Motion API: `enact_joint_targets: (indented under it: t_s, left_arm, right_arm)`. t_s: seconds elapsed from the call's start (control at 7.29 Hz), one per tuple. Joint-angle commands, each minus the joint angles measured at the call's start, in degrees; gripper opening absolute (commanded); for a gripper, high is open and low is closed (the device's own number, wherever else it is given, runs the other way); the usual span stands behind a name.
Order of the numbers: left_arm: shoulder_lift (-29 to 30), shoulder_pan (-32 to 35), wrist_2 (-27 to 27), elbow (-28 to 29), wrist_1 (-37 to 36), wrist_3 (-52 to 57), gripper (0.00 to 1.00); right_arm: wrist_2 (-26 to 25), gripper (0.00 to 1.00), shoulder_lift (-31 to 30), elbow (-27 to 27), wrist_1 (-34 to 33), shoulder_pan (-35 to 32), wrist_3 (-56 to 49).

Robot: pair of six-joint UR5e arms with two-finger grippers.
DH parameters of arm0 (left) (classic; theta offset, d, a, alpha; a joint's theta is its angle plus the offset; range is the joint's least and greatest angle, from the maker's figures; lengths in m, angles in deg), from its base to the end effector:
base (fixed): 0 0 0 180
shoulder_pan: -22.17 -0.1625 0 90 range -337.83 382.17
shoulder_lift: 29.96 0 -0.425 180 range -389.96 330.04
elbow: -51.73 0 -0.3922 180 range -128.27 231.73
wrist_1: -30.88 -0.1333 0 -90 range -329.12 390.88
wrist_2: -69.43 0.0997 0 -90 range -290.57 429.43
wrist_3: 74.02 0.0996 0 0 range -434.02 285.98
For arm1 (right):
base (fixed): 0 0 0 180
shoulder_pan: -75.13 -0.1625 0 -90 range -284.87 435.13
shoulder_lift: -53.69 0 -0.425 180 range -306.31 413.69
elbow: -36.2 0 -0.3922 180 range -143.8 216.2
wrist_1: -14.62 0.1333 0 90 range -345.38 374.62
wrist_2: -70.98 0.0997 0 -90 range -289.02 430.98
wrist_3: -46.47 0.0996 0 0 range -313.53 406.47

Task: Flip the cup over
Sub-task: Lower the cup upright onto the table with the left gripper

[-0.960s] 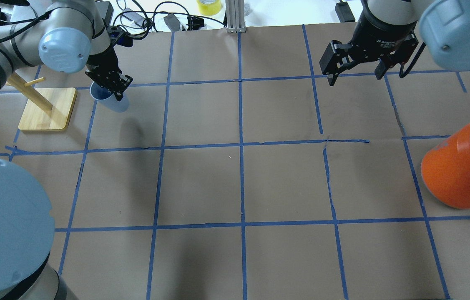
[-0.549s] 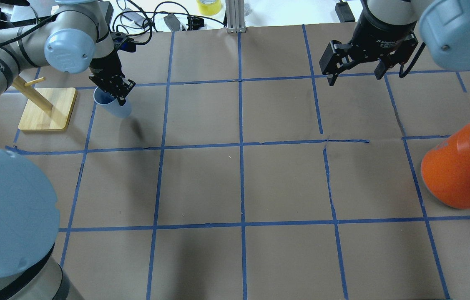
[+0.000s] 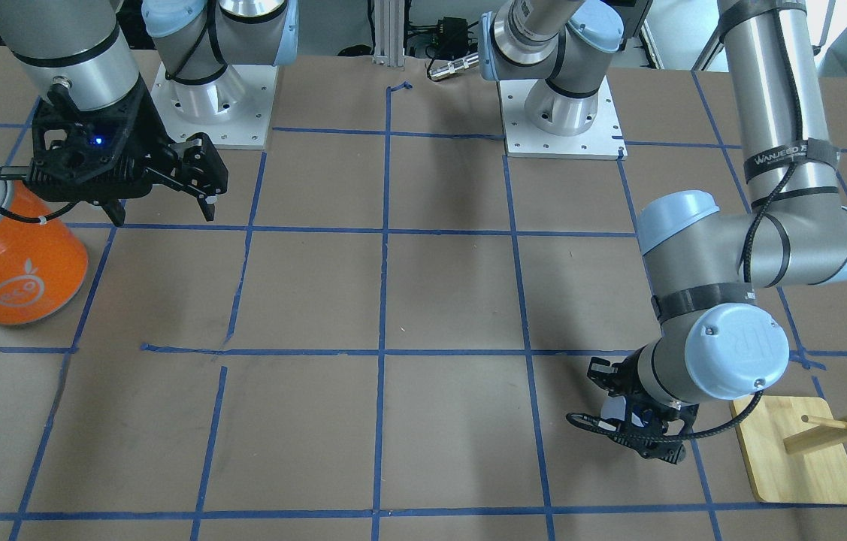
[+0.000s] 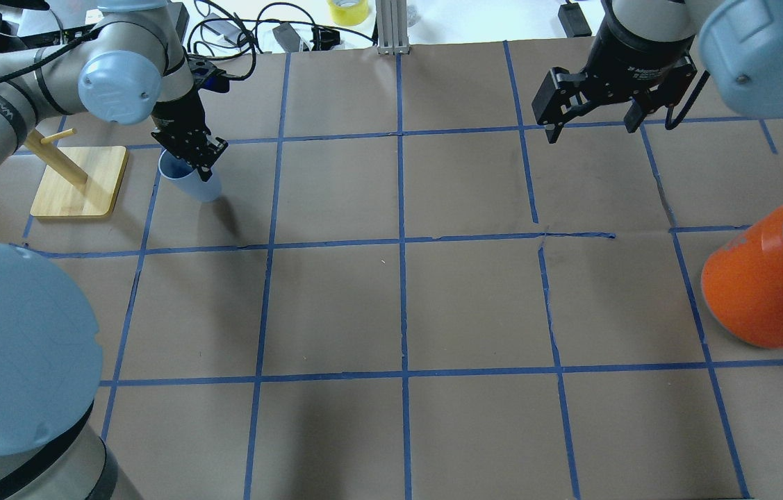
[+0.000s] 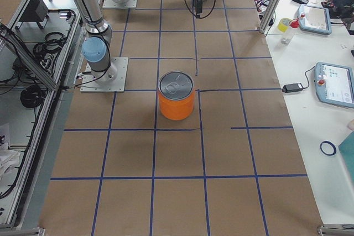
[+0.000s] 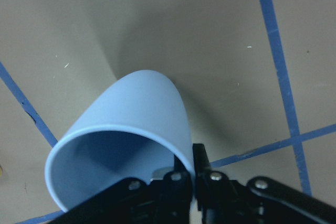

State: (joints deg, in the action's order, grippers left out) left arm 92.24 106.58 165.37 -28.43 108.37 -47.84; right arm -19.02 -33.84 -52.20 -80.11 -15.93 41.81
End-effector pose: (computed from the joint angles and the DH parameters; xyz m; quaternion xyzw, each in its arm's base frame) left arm -0.0571 -0.6793 0.2583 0.1822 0.9782 0.0966 0.0262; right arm 0.1428 -0.5141 0.4885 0.0499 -0.9982 0.0337 0.0011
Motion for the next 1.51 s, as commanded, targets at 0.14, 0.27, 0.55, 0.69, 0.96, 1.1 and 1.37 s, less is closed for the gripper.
enact_joint_targets:
  t_s: [0.14, 0.27, 0.55, 0.69, 0.96, 1.1, 1.37]
  left_arm:
    - [0.67, 0.05, -0.04, 0.0, -0.5, 0.01, 0.0]
    - [0.67, 0.05, -0.13, -0.52, -0.67, -0.16, 0.21]
    - [0.5, 0.14, 0.13, -0.52, -0.85, -0.08, 0.65]
    - [-0.03, 0.14, -0.04, -0.44, -1.11, -0.34, 0.86]
    - [-3.26, 0.57, -0.4, 0.27, -1.2, -0.78, 0.86]
    - [-5.89, 0.75, -0.13, 0.35, -1.11, -0.78, 0.87]
    - [-13.18, 1.02, 0.22, 0.71, 3.34, -7.33, 0.89]
  right_arm:
    - [0.0, 1.0, 0.0, -0.02, 0.07, 0.0, 0.0]
    - [0.0, 1.0, 0.0, -0.02, 0.07, 0.0, 0.0]
    - [0.0, 1.0, 0.0, -0.02, 0.07, 0.0, 0.0]
    - [0.0, 1.0, 0.0, -0.02, 0.07, 0.0, 0.0]
    - [0.0, 1.0, 0.0, -0.02, 0.07, 0.0, 0.0]
    - [0.0, 1.0, -0.09, 0.07, 0.07, 0.0, 0.09]
    - [0.0, 1.0, -0.09, -0.02, 0.07, 0.0, 0.0]
